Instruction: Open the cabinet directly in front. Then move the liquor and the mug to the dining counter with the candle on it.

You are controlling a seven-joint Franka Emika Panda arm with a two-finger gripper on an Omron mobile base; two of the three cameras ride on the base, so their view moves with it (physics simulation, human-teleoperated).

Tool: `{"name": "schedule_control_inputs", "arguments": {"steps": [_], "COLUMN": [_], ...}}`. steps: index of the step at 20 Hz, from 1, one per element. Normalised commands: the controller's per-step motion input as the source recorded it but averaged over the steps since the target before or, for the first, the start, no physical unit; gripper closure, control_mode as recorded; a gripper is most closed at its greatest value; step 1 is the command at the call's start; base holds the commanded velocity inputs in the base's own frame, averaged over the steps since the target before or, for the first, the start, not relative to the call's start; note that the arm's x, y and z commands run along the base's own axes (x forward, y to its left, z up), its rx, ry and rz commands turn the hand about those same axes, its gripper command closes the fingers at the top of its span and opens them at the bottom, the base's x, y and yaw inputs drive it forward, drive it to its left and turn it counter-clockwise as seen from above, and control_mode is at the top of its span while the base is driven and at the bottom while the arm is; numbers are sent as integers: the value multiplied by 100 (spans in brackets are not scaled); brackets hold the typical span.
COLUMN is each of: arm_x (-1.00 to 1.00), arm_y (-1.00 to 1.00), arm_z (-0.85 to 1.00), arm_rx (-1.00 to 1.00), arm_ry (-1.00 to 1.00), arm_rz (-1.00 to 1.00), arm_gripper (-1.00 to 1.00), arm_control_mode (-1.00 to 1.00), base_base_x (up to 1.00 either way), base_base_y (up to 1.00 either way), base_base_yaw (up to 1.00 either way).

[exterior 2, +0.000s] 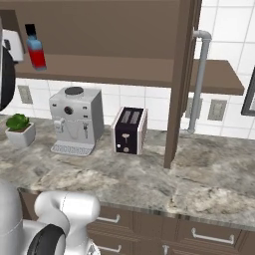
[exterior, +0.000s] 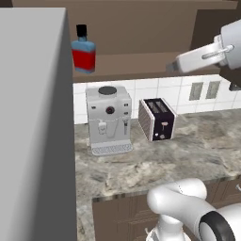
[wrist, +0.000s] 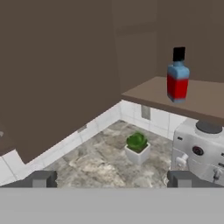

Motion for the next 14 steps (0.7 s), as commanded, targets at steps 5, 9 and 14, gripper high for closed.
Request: {"name": "schedule_control_inputs", "arguments": {"steps": [5, 9, 14], "arm_x": [10, 25, 47], "arm_y": [0, 0, 0], "arm_z": [-15, -16, -17], "arm_rx": [-1, -2, -2], "arm_ry": [-1, -4, 0], "arm_rz": [0, 0, 0], "arm_gripper": [-100, -100, -100], "arm_control_mode": [-100, -100, -100], "base_base_x": [0, 0, 0], "base_base_y": [0, 0, 0], "base_base_yaw": [0, 0, 0]}}
